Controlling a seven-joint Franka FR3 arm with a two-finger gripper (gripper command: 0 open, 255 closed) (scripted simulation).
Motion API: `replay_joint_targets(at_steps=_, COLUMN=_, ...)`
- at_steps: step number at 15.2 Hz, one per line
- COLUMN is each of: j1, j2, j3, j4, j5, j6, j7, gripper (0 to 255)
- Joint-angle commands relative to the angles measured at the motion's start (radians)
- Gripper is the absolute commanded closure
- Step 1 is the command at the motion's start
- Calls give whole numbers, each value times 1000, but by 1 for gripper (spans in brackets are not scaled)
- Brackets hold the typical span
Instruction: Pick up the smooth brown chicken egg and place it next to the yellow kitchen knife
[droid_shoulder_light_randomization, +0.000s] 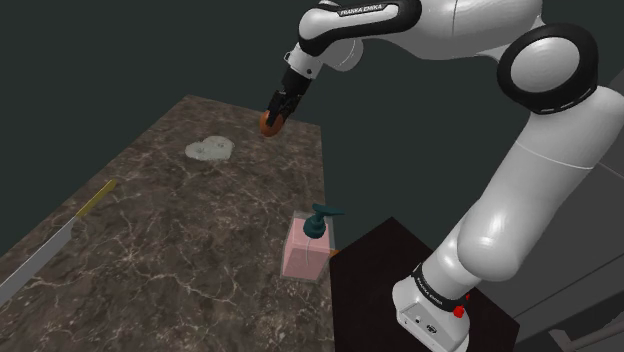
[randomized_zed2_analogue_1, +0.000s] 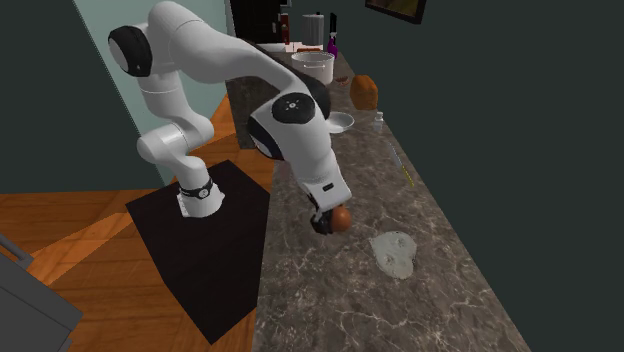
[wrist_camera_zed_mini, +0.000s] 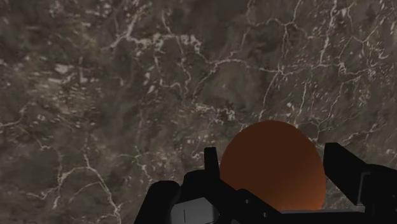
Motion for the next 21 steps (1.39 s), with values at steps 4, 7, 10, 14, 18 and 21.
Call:
replay_joint_targets(at_steps=4, j1=12, j2=-10, j3=8, j4=26, j5=-9, j6=-27, j7=34, gripper=255)
replay_joint_targets(at_steps=7, j1=52, j2=7, j3=37, j4=44, j5=-18, j6=-7, j7=103, gripper=255)
replay_joint_targets(at_steps=10, j1=92, j2=32, j3=63, j4=73, j5=-31, j6=9, j7=172, gripper=255)
replay_joint_targets(at_steps=14, j1=146, j2=78, j3=95, j4=129, j5=-54, j6=25, j7=266, gripper=255)
replay_joint_targets(at_steps=18, j1=204, j2=138, j3=121, j4=207, j5=-84, j6=32, j7=361, gripper=255)
replay_joint_targets(at_steps=21, j1=249, j2=192, j3=136, j4=281, j5=-111, j6=29, j7=432, gripper=255)
